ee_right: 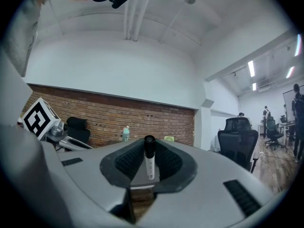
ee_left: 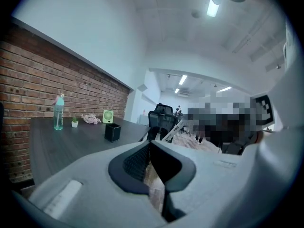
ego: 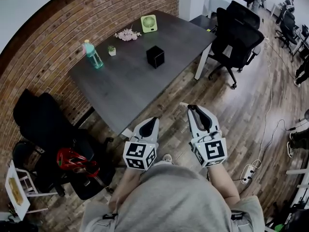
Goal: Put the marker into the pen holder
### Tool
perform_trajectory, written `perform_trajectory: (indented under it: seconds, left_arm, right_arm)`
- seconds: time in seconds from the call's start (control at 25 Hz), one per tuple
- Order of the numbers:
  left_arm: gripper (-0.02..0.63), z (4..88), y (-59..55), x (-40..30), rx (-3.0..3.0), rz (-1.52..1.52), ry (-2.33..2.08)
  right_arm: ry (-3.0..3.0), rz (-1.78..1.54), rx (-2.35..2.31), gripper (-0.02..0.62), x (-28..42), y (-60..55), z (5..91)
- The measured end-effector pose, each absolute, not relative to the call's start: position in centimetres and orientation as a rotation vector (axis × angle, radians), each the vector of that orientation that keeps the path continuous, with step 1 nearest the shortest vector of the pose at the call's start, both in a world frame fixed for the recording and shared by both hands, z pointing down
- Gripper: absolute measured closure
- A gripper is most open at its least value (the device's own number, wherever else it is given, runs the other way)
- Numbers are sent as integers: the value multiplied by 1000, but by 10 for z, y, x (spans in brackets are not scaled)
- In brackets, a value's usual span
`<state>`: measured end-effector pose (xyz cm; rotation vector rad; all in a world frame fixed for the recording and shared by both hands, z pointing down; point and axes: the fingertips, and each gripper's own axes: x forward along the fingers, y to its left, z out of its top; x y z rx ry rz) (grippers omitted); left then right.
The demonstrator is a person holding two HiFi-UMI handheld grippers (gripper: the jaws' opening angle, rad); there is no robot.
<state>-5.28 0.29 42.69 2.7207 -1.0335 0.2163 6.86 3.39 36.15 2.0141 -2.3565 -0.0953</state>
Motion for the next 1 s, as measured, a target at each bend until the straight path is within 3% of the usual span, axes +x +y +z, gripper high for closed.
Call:
perform_trajectory:
  seconds: [1.0]
  left_arm:
    - [588,441,-88,-56,2672,234,-1053]
  right_arm:
    - [-2354,-72,1983,525,67,-57,372]
